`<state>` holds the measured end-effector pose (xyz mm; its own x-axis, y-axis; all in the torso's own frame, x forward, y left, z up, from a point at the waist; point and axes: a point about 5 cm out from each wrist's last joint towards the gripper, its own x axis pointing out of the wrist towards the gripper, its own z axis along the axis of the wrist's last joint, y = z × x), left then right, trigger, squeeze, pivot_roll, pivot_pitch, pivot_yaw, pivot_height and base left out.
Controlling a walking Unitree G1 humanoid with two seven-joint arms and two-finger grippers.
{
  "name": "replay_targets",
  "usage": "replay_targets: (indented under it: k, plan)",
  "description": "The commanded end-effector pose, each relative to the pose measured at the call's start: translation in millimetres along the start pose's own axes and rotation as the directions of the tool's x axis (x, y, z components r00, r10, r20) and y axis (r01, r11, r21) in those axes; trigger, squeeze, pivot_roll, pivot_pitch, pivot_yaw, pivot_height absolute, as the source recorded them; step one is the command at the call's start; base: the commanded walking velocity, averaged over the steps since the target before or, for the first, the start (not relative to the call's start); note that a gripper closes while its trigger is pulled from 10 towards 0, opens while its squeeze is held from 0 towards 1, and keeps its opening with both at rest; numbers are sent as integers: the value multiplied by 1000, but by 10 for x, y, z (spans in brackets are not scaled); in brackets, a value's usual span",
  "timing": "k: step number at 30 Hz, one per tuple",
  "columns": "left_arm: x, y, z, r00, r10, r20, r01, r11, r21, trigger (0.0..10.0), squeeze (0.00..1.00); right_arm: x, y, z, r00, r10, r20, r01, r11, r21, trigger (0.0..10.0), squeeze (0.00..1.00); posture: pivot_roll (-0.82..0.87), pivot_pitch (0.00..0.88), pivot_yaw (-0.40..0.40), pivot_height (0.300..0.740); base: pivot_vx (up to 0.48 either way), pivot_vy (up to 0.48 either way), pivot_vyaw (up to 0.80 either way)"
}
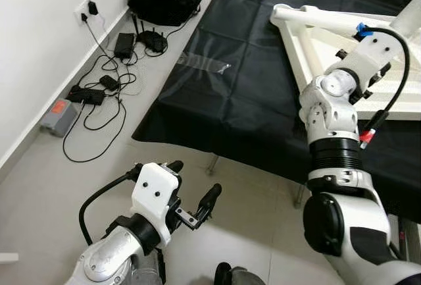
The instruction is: Building children table
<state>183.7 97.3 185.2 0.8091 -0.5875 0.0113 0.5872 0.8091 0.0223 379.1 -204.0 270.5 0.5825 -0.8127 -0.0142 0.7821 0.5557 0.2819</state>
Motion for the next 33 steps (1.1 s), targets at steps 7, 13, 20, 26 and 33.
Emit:
replay_targets:
  k: [7,13,20,26,33]
  plan:
    - [-1,-20,-44,1000,-13,-16,13,1000,-15,10000,0,-31,-420,-742,952,-266,-154,207,925,-318,10000,0,189,301,-82,740,0,0,0]
    - [-3,-23,-49,1000,-15,-16,14,1000,-13,10000,0,-52,-447,-704,924,-352,-151,297,907,-299,10000,0,190,295,-82,740,0,0,0]
    - [-10,-30,-57,1000,-20,-19,20,1000,-11,10000,0,-94,-343,-678,933,-269,-240,242,961,-137,10000,0,192,284,-80,740,0,0,0]
    - [4,-22,-72,999,-24,-21,24,1000,-6,10000,0,-88,184,93,964,261,-46,-248,950,191,10000,0,190,264,-76,740,0,0,0]
    - [80,18,-44,1000,-22,2,22,1000,16,10000,0,-417,477,513,709,681,184,-704,666,248,10000,0,184,228,-73,740,0,0,0]
